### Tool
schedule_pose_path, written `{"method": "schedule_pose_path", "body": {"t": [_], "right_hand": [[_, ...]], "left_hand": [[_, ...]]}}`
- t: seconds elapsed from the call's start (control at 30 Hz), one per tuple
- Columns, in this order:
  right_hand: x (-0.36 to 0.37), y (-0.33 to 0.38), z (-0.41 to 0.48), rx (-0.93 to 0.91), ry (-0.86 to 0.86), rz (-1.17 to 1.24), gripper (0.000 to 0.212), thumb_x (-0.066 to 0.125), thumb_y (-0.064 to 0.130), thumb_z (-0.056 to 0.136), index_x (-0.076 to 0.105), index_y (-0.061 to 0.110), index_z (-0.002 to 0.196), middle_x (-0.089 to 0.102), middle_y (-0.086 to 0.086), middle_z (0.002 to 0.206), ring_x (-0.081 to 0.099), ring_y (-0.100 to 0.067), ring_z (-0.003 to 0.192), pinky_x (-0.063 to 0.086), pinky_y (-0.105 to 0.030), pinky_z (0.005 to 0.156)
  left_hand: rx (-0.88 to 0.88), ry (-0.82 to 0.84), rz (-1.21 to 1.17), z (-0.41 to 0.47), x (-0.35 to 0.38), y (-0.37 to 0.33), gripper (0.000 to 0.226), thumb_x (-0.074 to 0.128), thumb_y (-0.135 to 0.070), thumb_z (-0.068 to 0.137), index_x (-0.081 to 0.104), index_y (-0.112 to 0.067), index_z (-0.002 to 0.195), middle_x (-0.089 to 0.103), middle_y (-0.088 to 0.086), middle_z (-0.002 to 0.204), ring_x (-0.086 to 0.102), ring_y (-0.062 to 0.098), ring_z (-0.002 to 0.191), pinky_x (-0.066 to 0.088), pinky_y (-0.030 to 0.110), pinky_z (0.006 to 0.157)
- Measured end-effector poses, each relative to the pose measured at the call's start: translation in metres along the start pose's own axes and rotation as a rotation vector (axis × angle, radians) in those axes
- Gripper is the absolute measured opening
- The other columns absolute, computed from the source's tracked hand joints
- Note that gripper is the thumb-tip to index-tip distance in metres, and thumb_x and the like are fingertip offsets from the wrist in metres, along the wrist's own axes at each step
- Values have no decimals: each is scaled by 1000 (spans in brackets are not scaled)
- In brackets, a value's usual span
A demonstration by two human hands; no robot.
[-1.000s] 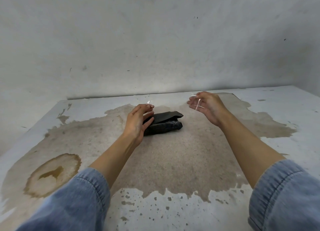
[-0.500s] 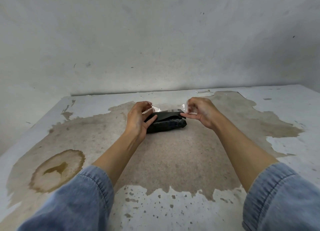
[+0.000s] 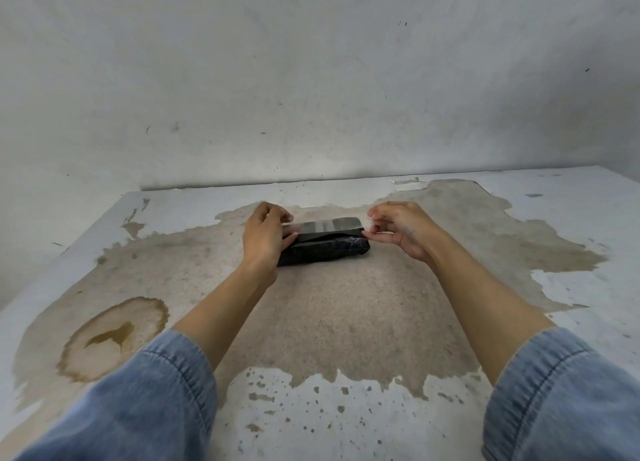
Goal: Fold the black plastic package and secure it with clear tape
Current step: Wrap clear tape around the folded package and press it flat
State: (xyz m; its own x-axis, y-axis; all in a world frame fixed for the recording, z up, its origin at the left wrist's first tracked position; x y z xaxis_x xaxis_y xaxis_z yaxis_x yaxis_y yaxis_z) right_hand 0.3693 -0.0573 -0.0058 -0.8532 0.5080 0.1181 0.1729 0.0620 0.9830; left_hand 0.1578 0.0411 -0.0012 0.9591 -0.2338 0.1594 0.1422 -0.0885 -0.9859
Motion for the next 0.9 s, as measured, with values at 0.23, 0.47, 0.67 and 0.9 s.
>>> {"method": "schedule_pose_path", "body": {"t": [0.23,0.47,0.67,0.9], "right_hand": [[0,-2,-3,-17,0,45,9,54,-9,85,60,-3,81,55,-11,76,56,-19,65,60,-36,72],[-3,-6,-3,-7,-23,40,9,59,-9,83,63,-1,85,63,-13,89,63,-21,76,60,-29,65],[-2,-8,-3,-8,-23,61,10,65,-8,81,63,1,83,65,-12,80,65,-21,72,60,-30,69],[-4,-12,-3,3,-60,93,11,67,-9,79,63,0,82,66,-13,83,66,-22,76,60,-31,69]], "left_hand": [[-42,-64,-207,-6,-5,8,20,38,-1,94,50,-8,80,60,12,93,68,33,97,57,32,84],[-18,-122,-243,-11,-7,12,23,31,-4,97,47,-11,81,59,14,100,69,28,97,58,26,76],[-35,-131,-311,-11,-9,13,20,30,-4,96,47,-10,87,61,16,105,69,27,95,58,30,78],[-34,-133,-342,-14,-9,13,20,30,-4,95,47,-12,87,61,15,107,70,28,94,58,33,82]]}}
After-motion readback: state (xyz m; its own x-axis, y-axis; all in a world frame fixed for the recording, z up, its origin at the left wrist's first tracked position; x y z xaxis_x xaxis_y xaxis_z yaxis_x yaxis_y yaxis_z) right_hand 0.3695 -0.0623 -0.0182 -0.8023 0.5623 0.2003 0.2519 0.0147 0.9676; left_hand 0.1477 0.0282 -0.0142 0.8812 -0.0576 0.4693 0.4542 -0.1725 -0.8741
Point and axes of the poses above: each hand's wrist, its own z-axis towards the middle knuckle, its own x-axis out of the palm, y = z × x, the point moved 7 cm from there along z, towards the middle knuckle
